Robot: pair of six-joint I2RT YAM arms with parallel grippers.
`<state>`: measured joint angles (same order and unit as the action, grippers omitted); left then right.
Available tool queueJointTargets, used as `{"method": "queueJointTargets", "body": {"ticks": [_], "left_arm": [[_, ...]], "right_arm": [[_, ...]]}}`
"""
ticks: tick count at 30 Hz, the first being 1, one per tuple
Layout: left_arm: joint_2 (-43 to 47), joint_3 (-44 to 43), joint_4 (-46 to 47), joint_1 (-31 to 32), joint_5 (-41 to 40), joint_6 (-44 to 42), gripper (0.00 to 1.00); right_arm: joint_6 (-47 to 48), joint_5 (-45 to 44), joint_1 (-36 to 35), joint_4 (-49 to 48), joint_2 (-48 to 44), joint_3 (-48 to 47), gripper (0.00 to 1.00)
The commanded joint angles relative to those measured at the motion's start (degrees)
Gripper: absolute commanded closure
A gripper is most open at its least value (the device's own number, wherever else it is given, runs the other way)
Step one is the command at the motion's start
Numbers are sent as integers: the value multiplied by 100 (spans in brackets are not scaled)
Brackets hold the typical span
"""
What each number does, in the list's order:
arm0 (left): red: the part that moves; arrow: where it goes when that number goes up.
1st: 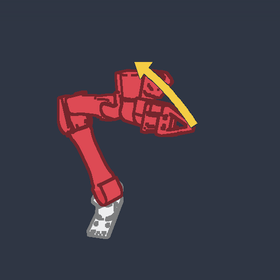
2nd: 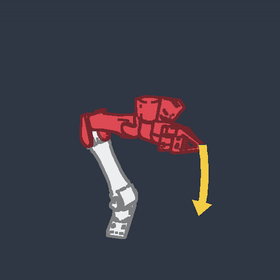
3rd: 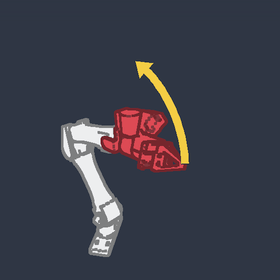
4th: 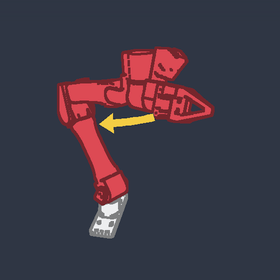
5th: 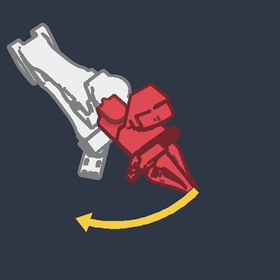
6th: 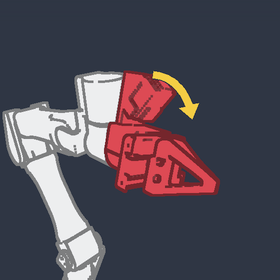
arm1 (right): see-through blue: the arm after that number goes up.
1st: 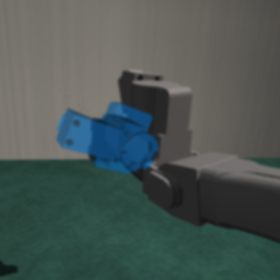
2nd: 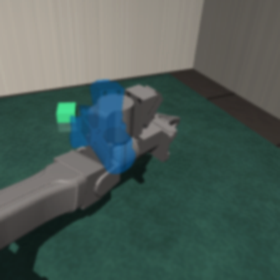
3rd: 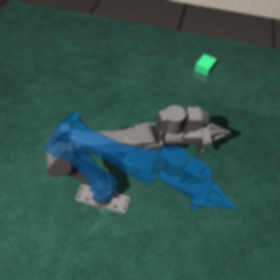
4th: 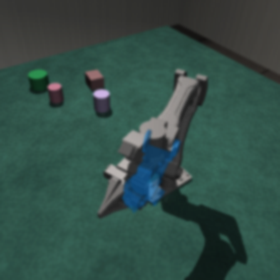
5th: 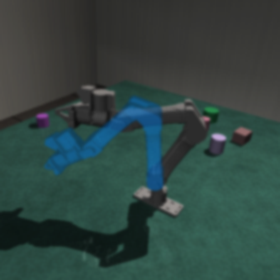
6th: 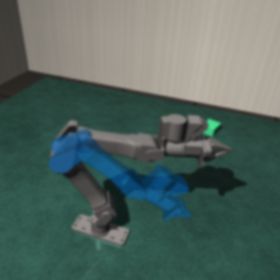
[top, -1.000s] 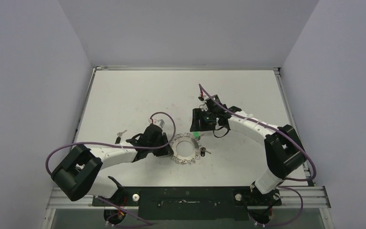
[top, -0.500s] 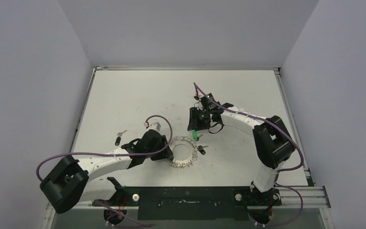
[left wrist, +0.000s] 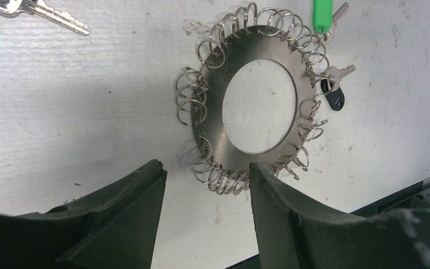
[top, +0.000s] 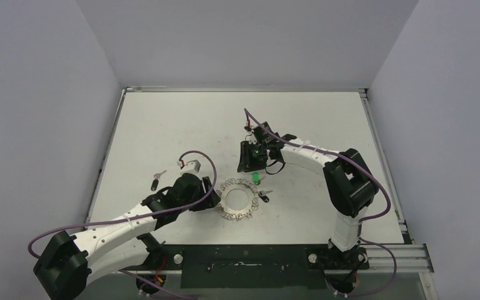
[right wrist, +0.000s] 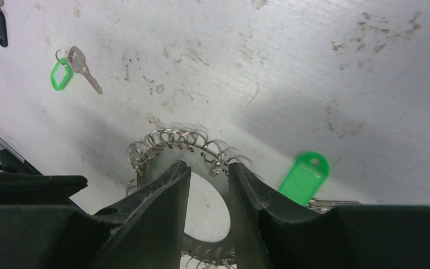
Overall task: Put the keys on the keyring
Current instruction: Pick up the keyring from the center of the board.
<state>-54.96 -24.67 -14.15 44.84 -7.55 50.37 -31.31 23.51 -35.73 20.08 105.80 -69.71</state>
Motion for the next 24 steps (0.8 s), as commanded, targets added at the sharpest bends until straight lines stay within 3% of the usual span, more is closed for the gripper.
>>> {"method": "queueJointTargets", "body": {"ticks": [1, 15, 24], "left_arm": [[122, -3, -142, -36, -151, -78, 46], [162, -3, -277, -43, -192, -86, 46], [231, -27, -420, -44, -264, -115, 46]], "right_arm": [[-181, -182, -232, 34, 100, -293, 68], [-158, -977, -557, 547, 258, -399, 69], [-189, -963, -611, 435, 198, -349, 68]]}}
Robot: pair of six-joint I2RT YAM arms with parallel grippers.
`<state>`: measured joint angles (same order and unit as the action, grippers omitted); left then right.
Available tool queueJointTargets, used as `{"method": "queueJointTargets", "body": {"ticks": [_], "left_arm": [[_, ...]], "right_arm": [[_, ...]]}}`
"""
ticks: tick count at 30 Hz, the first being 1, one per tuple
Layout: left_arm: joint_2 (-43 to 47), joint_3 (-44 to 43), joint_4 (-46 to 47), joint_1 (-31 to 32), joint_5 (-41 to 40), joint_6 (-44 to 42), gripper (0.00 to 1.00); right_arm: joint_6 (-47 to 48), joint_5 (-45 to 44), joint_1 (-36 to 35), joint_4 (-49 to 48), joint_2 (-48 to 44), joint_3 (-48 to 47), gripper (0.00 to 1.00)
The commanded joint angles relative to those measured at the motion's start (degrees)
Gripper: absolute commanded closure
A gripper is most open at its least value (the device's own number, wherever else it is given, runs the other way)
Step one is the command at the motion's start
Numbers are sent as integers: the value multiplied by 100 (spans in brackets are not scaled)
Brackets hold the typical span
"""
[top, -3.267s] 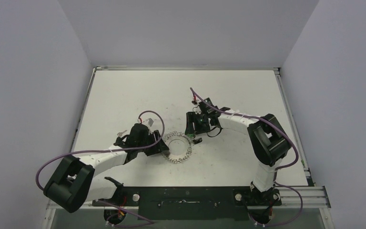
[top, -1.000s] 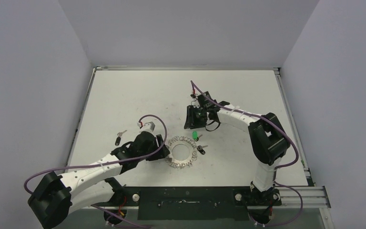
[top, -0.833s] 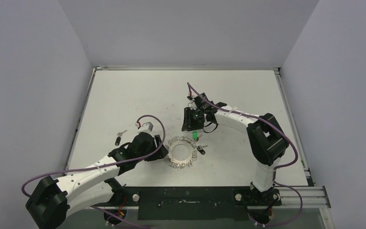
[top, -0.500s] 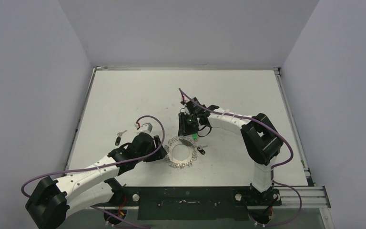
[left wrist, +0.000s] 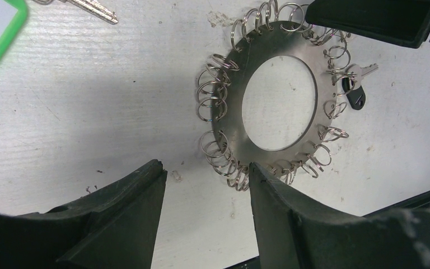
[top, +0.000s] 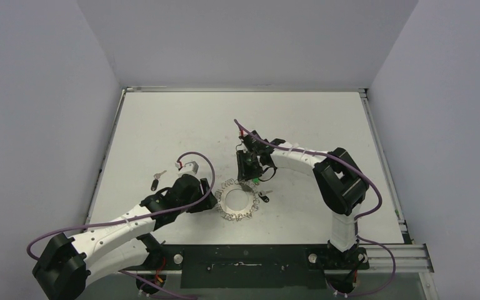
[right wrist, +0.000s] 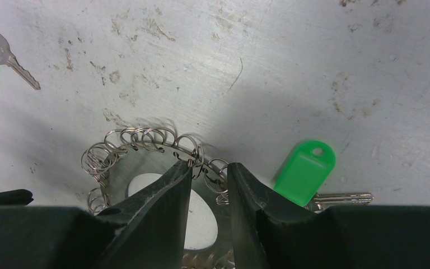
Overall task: Put the keys on the keyring
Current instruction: Pick up the keyring from the center of the board.
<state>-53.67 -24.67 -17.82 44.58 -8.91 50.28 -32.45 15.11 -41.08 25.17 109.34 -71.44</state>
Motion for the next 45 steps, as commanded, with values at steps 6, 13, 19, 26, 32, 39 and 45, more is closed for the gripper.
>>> {"method": "queueJointTargets", "body": {"ticks": [6, 13, 19, 26, 32, 39, 45], "left_arm": [[125, -45, -115, -11, -145, -115, 46], [178, -56, -172, -13, -206, -158, 46], [188, -135, -263, -25, -271, -252, 46], [354, -397, -538, -26, -486, -595, 46], [566, -689, -632, -36, -622, -1006, 47], [896, -855, -465, -42, -752, -1518, 47], [1112, -897, -163, -44, -697, -1993, 48]], "right_arm": [[-147, 86, -84, -219, 4, -212, 85], [-3, -93, -110, 0, -202, -279, 100], [439, -288, -170, 391, -493, -466, 100], [1198, -355, -259, 739, -1061, -612, 100], [1821, -56, -333, 845, -1730, -627, 100], [2176, 382, -420, 713, -2496, -481, 100], [2211, 146, -419, -102, -3194, 184, 100]]}}
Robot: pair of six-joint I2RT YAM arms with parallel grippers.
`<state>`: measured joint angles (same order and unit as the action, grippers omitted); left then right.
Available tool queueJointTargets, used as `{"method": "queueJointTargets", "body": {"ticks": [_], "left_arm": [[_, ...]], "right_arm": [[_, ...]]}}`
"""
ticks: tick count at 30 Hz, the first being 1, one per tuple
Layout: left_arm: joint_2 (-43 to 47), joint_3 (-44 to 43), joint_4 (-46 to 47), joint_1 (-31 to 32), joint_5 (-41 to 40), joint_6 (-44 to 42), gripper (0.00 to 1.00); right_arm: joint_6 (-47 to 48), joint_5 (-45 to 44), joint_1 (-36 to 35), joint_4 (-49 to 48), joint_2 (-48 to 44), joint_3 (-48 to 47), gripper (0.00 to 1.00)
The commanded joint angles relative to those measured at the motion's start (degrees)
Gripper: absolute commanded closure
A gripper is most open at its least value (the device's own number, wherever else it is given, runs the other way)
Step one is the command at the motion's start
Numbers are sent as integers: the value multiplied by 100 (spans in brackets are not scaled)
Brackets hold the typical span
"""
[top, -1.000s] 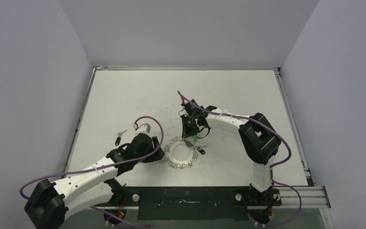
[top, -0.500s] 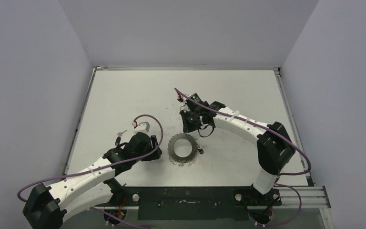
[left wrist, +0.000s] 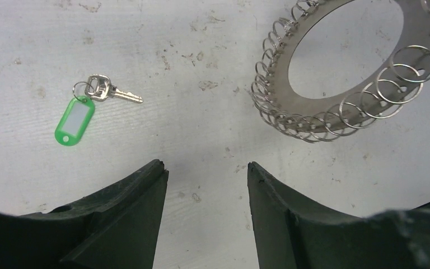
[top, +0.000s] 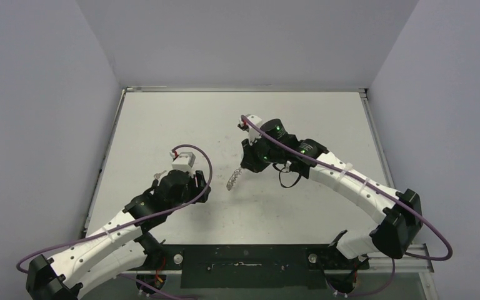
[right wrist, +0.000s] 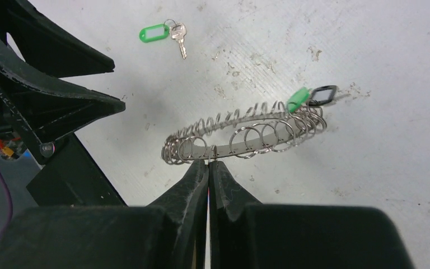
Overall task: Put the keys on the keyring
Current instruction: Pick up the keyring from the center of the board.
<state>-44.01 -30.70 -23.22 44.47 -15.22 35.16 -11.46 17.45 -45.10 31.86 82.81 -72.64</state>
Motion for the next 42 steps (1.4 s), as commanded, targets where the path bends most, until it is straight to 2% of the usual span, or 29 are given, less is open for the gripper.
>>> {"method": "queueJointTargets", "body": {"ticks": [1, 6, 8, 13, 19, 24, 28, 37, 42], "left_arm": [[161, -308, 399, -32, -52, -562, 48], [109, -391, 504, -43, 59, -883, 48], [58, -425, 547, -41, 138, -995, 48], [-85, -379, 887, -43, 648, -1406, 48], [-117, -103, 1675, -40, 1590, -1883, 48], [189, 336, 2598, -37, 2338, -2392, 48], [549, 833, 3340, -40, 2985, -2983, 53], [1140, 1136, 3536, -34, 3365, -3488, 62], [1179, 1186, 3552, -30, 3431, -3659, 63]], "right_arm": [[77, -131, -9, -925, -643, 452, 100], [-84, -65, 1, -2020, -1149, 1248, 100], [-100, 13, 1, -2177, -1271, 1416, 100], [170, 750, 44, -1983, -1316, 1434, 100], [383, 1431, 67, -2340, -1411, 1729, 100], [599, 1930, 72, -2323, -1283, 1752, 100], [818, 2307, 72, -2261, -1196, 1756, 100], [1398, 2740, 72, -1865, -1071, 1719, 100], [1685, 2855, 72, -1653, -927, 1710, 100]]}}
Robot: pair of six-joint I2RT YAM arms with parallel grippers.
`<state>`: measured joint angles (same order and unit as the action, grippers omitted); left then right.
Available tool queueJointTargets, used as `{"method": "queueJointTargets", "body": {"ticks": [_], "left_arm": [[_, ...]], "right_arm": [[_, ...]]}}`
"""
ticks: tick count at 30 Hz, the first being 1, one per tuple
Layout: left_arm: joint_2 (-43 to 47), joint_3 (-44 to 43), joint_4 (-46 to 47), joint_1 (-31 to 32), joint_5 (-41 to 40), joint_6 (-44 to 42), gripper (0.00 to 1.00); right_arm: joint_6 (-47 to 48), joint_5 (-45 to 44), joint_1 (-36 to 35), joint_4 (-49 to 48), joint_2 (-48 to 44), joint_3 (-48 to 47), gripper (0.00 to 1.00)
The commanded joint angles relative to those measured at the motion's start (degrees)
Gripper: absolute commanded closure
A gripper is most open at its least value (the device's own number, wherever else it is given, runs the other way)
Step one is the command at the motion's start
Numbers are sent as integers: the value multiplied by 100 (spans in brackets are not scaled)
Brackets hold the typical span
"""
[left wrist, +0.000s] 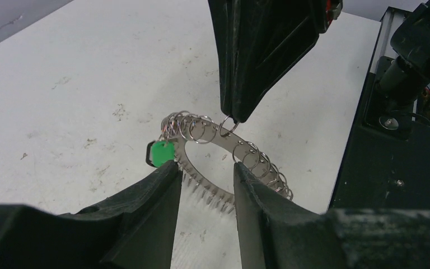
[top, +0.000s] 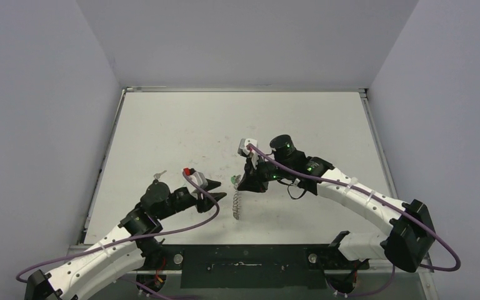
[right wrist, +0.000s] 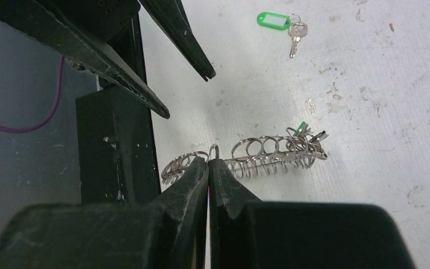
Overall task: Put the keys on the keyring
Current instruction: Pick up the keyring from the center of the board.
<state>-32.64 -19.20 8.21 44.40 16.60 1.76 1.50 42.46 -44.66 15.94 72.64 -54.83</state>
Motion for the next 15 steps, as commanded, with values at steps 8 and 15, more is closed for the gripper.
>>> {"method": "queueJointTargets", "body": {"ticks": [8, 15], "left_arm": [[-304, 392, 1482, -19, 959, -369, 66], [-684, 728, 2324, 37, 1520, -549, 70]], "right_arm": [[402, 755, 19, -160, 361, 200, 100], [400, 831, 20, -191, 152, 384, 100]]}}
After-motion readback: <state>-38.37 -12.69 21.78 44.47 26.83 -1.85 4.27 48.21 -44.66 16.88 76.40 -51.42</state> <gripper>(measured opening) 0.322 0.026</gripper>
